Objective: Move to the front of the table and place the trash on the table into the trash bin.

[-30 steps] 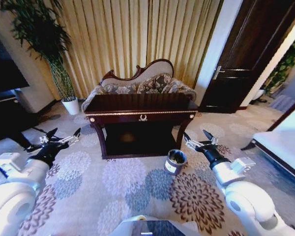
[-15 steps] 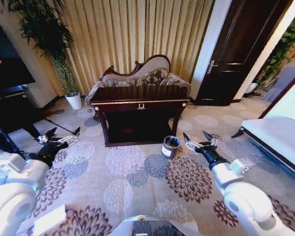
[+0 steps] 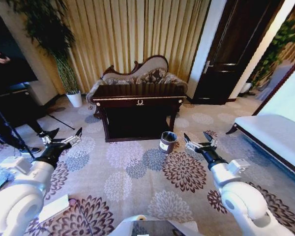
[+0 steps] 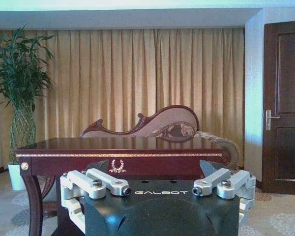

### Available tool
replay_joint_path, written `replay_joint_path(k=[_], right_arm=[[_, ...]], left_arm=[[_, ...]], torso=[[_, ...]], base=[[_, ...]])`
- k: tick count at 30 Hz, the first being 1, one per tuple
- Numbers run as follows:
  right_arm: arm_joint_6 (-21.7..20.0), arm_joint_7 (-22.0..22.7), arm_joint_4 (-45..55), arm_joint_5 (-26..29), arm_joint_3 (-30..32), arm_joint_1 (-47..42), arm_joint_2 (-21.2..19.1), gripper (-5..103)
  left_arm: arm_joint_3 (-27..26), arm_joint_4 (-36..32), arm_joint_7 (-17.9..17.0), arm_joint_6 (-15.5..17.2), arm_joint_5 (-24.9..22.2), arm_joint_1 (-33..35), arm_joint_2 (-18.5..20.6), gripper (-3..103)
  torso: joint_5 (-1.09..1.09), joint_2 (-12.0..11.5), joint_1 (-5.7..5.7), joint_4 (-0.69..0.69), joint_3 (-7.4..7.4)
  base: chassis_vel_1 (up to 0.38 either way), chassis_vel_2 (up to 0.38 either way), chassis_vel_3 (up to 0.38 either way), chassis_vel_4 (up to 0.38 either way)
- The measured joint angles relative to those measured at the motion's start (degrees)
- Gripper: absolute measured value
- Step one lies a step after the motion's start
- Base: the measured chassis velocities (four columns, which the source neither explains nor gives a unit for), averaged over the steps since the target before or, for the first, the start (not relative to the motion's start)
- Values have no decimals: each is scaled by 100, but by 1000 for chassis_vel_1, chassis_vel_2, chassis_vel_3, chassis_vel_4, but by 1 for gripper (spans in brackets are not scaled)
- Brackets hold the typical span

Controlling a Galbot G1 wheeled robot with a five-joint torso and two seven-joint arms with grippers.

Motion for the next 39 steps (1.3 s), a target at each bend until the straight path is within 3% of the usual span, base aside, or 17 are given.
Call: replay_joint_path(k=[39], right_arm=[[-5,11,7,14,6,-2,-2,100]], left_arm=[[-6,-4,-8,23,4,1,0,100]], torso=[[-2,7,-10,0,-4]], base=[[2,-3,0,2]])
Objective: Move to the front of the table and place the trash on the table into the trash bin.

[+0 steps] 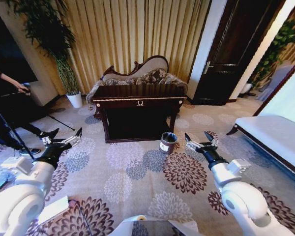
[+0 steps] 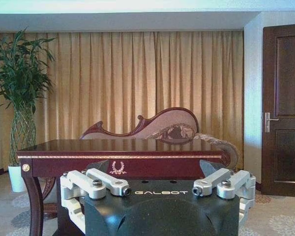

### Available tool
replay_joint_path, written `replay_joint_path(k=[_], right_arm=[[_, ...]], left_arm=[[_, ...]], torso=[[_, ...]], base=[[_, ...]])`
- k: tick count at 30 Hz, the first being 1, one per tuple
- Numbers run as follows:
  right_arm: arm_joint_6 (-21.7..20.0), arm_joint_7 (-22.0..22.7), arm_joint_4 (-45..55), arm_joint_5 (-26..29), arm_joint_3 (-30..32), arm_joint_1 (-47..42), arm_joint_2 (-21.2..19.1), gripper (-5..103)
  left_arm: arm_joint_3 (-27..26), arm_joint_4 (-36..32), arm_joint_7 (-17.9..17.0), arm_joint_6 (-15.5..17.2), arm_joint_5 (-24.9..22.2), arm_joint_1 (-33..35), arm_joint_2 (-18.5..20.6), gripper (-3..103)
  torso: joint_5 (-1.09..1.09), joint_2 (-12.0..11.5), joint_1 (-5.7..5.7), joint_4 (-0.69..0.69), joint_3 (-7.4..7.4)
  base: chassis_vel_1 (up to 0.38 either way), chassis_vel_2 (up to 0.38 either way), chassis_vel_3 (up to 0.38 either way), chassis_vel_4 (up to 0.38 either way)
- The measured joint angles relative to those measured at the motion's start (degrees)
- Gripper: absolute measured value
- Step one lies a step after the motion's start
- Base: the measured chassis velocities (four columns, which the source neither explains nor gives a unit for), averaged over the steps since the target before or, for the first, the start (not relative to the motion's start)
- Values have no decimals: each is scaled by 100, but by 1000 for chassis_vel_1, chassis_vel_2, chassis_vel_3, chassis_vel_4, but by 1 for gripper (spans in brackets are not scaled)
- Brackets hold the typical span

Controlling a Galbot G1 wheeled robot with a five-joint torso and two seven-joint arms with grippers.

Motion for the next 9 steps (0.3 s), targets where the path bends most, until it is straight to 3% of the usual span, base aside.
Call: replay_joint_path(k=[9], right_arm=[[0,-1,1,0,0,0,0,100]], left_arm=[[0,0,0,2,0,0,0,100]], torso=[[0,0,0,0,0]], base=[[0,0,0,0]])
